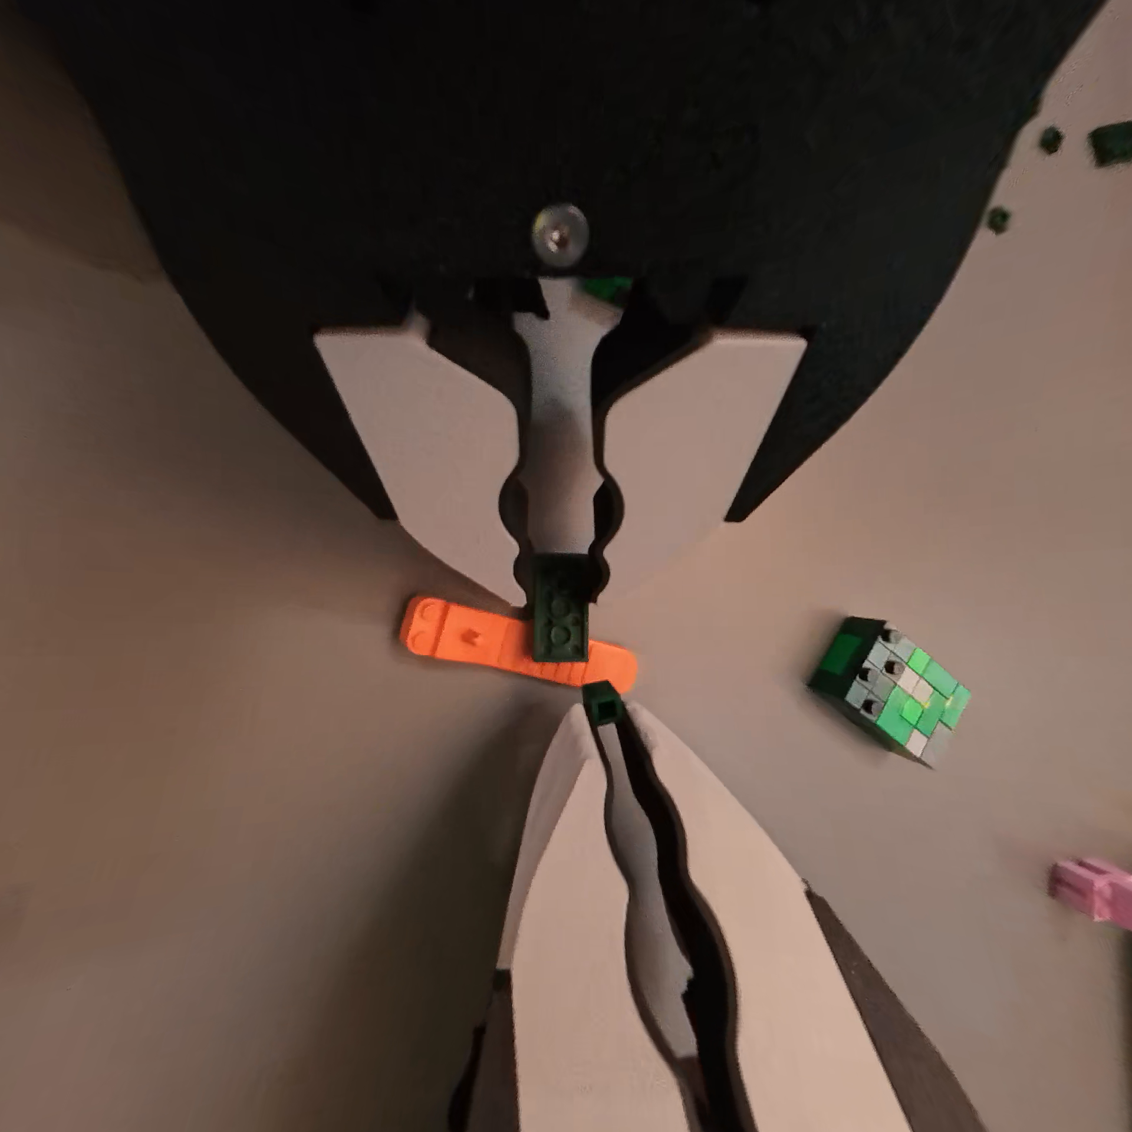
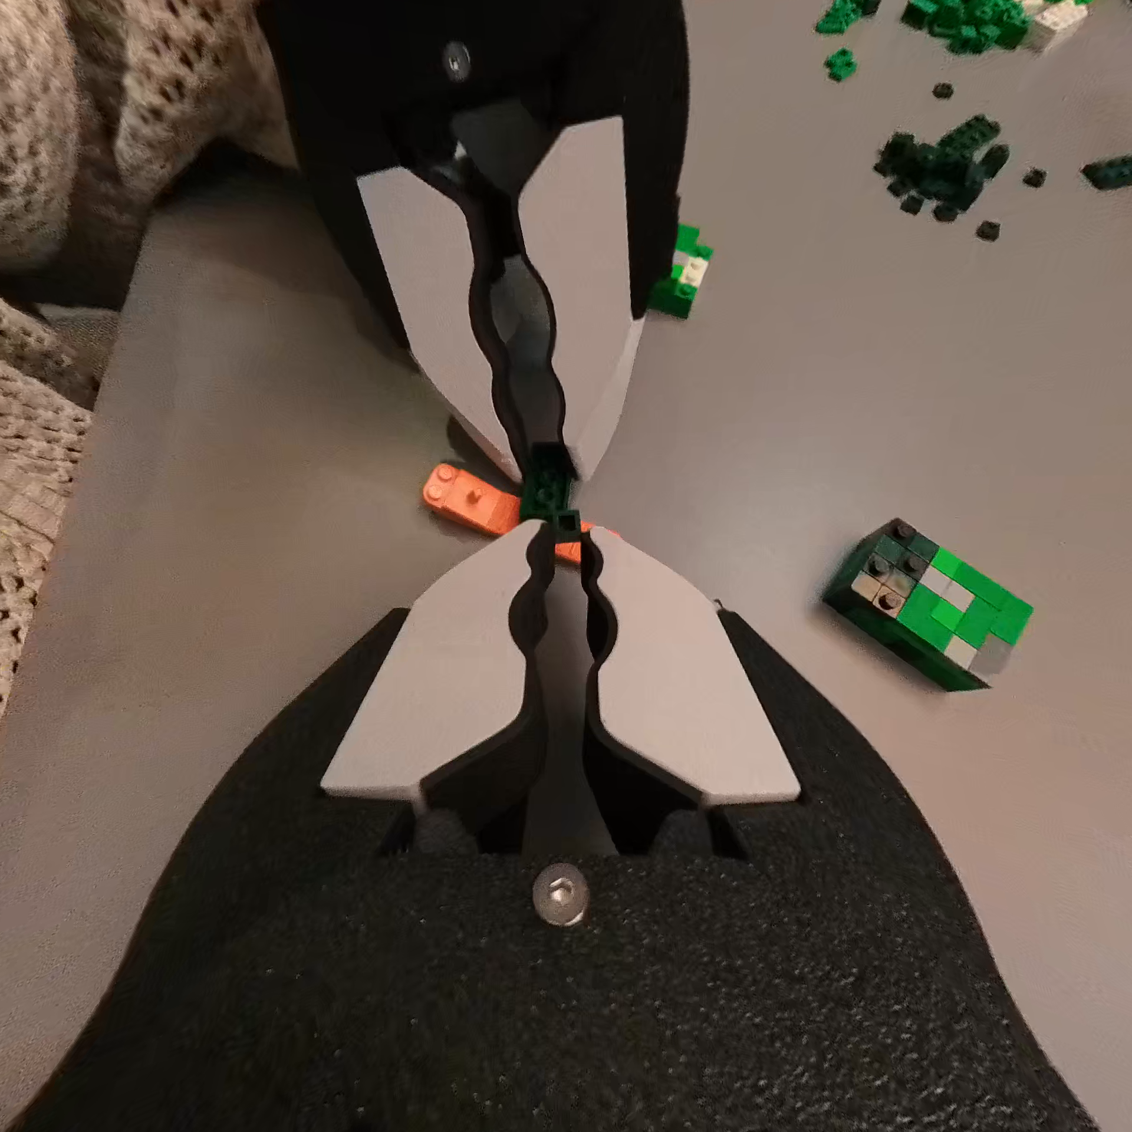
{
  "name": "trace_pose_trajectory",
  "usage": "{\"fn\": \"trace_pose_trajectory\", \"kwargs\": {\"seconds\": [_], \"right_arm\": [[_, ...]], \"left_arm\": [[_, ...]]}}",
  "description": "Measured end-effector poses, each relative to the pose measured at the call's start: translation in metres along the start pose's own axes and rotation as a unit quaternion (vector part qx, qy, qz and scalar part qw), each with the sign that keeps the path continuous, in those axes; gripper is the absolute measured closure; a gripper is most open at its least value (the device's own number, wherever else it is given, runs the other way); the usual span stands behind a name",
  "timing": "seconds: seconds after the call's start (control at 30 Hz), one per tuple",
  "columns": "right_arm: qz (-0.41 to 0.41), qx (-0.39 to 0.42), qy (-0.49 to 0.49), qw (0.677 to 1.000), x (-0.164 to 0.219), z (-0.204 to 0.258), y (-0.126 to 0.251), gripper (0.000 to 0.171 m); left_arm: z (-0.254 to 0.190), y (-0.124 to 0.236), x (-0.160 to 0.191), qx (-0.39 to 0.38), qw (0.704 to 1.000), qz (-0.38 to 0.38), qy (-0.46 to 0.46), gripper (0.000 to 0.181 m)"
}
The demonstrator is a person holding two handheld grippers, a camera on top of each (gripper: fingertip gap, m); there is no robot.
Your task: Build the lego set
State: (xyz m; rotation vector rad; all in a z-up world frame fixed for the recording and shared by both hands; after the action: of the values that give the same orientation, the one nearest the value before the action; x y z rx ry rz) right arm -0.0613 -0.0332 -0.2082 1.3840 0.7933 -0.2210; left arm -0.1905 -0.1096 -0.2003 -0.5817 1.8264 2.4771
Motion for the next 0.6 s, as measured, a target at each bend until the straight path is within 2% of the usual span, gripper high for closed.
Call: {"fn": "trace_pose_trajectory", "kwargs": {"seconds": [0.23, 0.4, 0.6], "right_arm": [[0.015, -0.012, -0.043, 0.999, 0.001, -0.004, 0.001, 0.164], [-0.002, -0.069, -0.078, 0.995, 0.003, -0.006, -0.003, 0.163], [0.006, -0.074, -0.078, 0.994, 0.003, -0.004, -0.002, 0.164]], "left_arm": [[0.024, -0.002, -0.010, 0.097, 0.994, 0.046, -0.030, 0.165], [0.023, -0.003, -0.016, 0.116, 0.991, 0.040, -0.047, 0.165], [0.020, -0.003, -0.017, 0.117, 0.991, 0.047, -0.051, 0.165]]}}
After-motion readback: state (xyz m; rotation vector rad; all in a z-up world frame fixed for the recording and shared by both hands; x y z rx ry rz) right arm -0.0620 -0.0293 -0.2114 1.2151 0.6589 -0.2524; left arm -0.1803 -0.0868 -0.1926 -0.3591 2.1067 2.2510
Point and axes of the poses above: each gripper's, where its closed fingertips meet, y back along the fingers, x out of its underside, z = x × y across the jaws, the point moved 10 cm from there along y, back along the fingers, and after that the axes turned 15 degrees about z, right-handed, at the moved point
